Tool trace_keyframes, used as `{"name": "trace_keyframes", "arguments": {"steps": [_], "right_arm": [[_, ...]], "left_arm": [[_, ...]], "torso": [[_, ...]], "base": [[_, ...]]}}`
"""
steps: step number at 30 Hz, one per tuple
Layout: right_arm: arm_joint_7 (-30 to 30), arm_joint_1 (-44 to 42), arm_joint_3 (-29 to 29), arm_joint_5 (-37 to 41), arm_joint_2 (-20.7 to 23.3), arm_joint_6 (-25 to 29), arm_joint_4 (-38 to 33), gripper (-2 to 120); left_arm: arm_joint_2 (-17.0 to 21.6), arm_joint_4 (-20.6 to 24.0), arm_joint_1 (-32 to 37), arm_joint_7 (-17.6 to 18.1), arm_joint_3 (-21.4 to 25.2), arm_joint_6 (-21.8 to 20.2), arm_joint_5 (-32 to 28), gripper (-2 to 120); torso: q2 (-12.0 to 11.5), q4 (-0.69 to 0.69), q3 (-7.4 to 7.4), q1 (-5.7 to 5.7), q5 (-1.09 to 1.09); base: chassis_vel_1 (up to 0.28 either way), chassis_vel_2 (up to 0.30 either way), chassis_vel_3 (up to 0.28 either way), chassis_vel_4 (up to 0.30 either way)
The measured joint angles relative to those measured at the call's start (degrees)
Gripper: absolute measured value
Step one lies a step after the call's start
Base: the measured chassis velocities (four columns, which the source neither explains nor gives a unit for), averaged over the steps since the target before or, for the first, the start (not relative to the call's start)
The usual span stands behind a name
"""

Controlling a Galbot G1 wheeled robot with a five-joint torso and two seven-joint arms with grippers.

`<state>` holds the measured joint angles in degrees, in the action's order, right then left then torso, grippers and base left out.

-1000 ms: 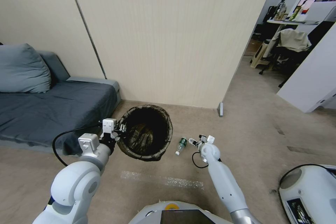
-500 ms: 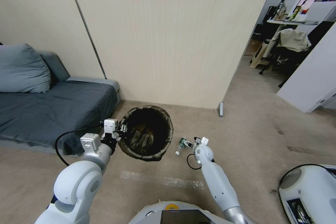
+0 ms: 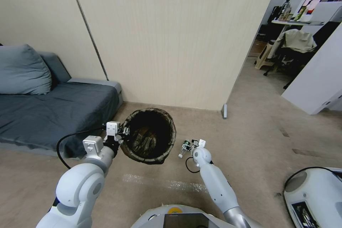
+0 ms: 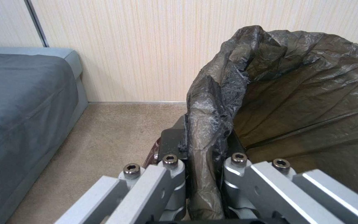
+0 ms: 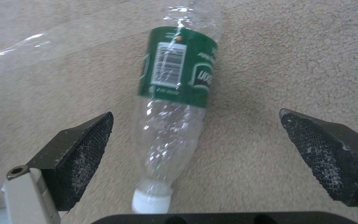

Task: Pick up the trash bin, then pick up the garbage from the floor and place it into the trash bin.

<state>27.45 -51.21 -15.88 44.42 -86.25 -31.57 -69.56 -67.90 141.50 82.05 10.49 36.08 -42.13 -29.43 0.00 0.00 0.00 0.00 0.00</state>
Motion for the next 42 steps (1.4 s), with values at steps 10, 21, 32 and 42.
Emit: {"name": "trace_keyframes", "arguments": {"steps": [10,21,32,42], "right_arm": [[-0.28,3.4,0.7,-0.45,-1.23,0.17,4.38,100],[-1.07,7.92,2.02,-1.91,-2.03,0.61,9.99,100],[-2.35,9.11,1.16,-3.54,-2.61,0.99,13.11,100],[-3.33,9.66,-0.08,-5.02,-2.82,1.65,16.1,100]], "left_arm": [[-0.07,-0.1,0.0,-0.08,-0.41,0.0,0.07,5],[-0.16,-0.31,0.03,-0.27,-0.47,0.0,0.24,5],[-0.26,-0.48,-0.05,-0.45,-0.38,0.0,0.37,5],[-0.52,-0.69,-0.18,-0.57,-0.29,0.0,0.47,5]], "torso": [[0.0,0.0,0.0,0.0,0.0],[0.0,0.0,0.0,0.0,0.0],[0.0,0.0,0.0,0.0,0.0],[0.0,0.0,0.0,0.0,0.0]], "base": [[0.0,0.0,0.0,0.0],[0.0,0.0,0.0,0.0],[0.0,0.0,0.0,0.0],[0.0,0.0,0.0,0.0]]}}
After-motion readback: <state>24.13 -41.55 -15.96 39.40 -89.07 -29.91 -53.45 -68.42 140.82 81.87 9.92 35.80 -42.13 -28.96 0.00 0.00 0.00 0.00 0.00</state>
